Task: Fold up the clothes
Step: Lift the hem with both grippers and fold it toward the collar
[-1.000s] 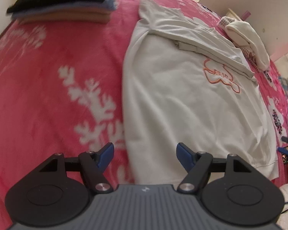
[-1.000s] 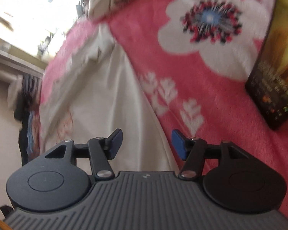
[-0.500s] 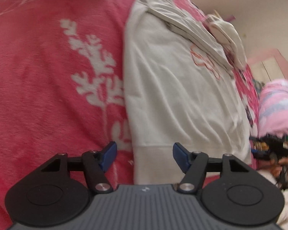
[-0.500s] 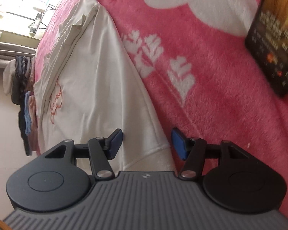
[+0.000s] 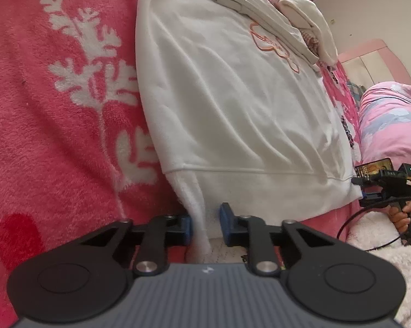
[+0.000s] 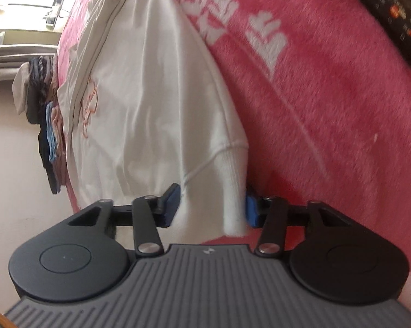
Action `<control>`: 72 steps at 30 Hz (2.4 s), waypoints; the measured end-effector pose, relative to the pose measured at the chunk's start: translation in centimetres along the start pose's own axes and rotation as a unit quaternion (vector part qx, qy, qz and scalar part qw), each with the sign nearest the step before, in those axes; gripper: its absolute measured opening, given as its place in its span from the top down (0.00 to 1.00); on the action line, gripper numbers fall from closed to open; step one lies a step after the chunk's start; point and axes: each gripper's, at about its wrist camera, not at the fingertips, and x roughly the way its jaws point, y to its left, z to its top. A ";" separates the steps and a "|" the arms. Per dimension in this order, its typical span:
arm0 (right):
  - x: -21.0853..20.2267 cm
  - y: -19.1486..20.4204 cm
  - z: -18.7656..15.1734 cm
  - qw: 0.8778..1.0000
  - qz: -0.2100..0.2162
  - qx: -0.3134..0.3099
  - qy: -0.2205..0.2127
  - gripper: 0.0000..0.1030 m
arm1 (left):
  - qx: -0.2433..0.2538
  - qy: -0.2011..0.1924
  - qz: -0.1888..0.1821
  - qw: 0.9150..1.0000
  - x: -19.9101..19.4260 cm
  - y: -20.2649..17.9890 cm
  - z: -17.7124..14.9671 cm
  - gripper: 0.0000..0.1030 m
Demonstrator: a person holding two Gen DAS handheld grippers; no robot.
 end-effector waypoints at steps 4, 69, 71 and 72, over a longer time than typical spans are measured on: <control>0.0 0.8 -0.8 1.000 -0.014 -0.028 -0.002 0.77 | -0.009 -0.005 0.006 1.000 0.0 0.2 -0.1 0.91; 8.9 23.7 32.8 0.939 0.102 -0.128 -0.303 0.93 | -0.097 -0.296 -0.023 0.950 6.3 0.9 40.7 0.93; 10.6 23.2 34.3 0.942 0.092 -0.115 -0.300 0.93 | -0.107 -0.290 -0.020 0.951 7.5 1.6 41.7 0.93; 11.4 22.8 35.1 0.944 0.091 -0.105 -0.299 0.93 | -0.110 -0.285 -0.021 0.952 8.1 2.0 42.2 0.93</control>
